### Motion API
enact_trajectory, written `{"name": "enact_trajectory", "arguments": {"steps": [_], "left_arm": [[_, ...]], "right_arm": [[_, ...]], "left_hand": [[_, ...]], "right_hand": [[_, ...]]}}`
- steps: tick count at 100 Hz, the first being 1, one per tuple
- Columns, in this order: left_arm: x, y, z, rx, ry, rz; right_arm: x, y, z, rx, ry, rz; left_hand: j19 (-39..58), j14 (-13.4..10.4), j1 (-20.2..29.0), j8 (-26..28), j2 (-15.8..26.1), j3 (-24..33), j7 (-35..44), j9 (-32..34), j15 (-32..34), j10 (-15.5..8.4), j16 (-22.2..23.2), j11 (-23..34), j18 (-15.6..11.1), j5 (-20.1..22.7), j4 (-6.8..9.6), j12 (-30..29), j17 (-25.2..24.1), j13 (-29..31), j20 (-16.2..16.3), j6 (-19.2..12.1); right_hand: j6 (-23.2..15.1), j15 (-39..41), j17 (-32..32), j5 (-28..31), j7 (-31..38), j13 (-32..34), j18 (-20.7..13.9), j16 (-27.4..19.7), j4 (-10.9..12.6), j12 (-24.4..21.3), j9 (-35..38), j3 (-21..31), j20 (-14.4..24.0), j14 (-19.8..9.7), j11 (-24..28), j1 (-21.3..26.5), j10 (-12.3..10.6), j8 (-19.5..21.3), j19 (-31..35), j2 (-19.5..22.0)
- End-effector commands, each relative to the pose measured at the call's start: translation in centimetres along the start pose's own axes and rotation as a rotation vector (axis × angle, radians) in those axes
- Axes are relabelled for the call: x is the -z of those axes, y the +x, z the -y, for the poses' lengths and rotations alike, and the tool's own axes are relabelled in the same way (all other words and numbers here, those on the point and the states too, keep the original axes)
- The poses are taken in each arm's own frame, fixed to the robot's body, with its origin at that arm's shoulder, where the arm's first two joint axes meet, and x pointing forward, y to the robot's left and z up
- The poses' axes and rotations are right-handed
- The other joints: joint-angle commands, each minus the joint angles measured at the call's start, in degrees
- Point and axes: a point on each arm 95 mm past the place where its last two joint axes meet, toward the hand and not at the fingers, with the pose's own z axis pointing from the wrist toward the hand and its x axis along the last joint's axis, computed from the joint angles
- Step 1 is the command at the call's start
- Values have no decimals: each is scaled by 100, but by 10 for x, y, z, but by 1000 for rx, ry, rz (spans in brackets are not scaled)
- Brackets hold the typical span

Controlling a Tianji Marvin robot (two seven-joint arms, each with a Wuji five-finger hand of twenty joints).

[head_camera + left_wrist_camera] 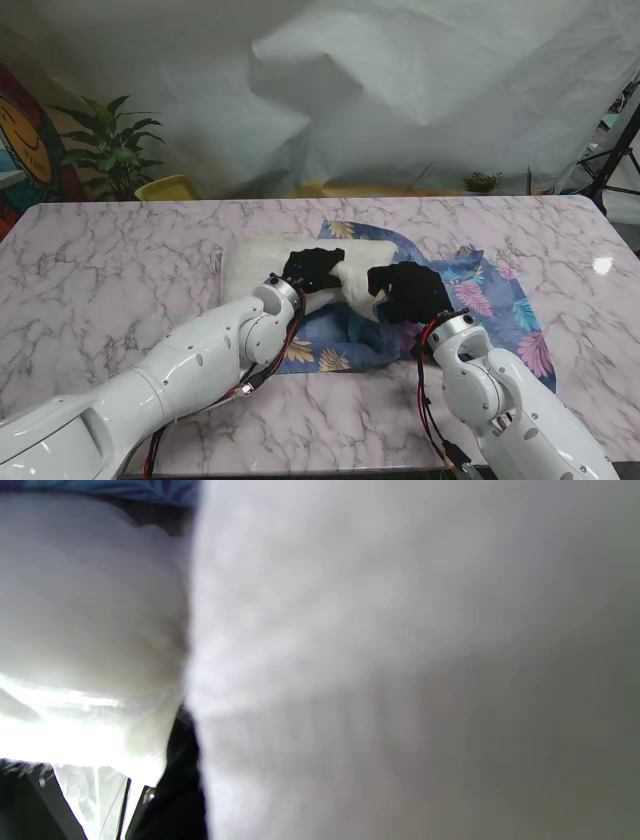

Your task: Put a pillowcase on a pillow

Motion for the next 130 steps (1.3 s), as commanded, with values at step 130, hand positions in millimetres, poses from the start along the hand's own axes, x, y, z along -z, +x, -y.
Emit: {"name": "enact_trajectory", "arguments": {"steps": [130], "left_arm": [[11,24,-7,48,64,-78]], "right_arm": [[-18,14,-5,-72,155,57]], "left_hand": [[1773,-1395,-805,70,647,907,231,1412,1955,-1036,-379,1206,-869,1098,501,-159,637,680,151,254]], "right_hand": [[1604,-2752,-2783,-2720,-3736,-2678,194,-550,942,-367,-3243,-1770,506,457,-713,-2940,406,-3524,-873,2379]]}}
